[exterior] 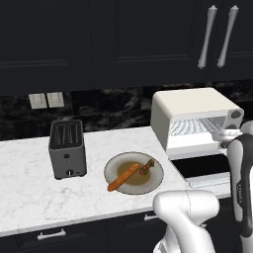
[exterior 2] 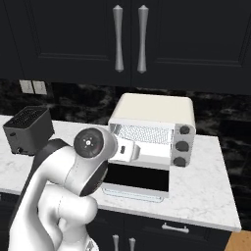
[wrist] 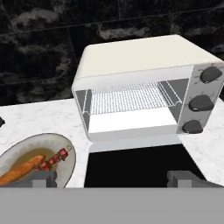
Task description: Pick up the kebab skewer and baguette bread, and place them inside the toaster oven. Close the toaster oven door and start by setting the timer.
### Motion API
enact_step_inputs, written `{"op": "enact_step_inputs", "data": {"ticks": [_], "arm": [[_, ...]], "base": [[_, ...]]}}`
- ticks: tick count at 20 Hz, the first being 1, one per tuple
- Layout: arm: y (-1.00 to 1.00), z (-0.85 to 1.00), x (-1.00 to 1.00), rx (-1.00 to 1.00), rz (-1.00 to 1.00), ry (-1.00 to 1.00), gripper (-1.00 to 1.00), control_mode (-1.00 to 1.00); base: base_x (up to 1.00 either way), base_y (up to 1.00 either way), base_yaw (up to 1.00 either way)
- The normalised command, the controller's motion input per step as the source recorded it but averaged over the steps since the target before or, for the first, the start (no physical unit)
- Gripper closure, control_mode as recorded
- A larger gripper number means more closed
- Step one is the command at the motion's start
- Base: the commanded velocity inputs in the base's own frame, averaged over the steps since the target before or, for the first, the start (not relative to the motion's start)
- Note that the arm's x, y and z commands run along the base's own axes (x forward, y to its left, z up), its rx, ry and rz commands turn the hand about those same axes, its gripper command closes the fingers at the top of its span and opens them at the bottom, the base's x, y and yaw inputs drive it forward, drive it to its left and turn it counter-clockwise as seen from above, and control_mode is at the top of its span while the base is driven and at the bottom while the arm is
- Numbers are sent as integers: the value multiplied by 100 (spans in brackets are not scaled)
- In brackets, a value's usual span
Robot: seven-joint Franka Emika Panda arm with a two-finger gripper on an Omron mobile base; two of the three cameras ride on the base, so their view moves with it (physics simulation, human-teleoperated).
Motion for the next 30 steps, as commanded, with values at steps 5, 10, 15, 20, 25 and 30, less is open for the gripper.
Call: {"op": "enact_step_inputs", "data": {"ticks": [5, 10, 15, 20, 25, 30], "arm": [[-19, -34, 35, 0, 0, -2, -100, -100], [-2, -25, 21, 0, 0, -1, -100, -100], [0, -19, 40, 0, 0, -3, -100, -100], [0, -12, 30, 0, 0, 0, -100, -100], [0, -14, 19, 0, 0, 0, -100, -100], [0, -1, 29, 0, 0, -1, -100, -100]], "base": [[0, 0, 0], [0, 0, 0], [0, 0, 0], [0, 0, 0], [0, 0, 0], [0, 0, 0]]}}
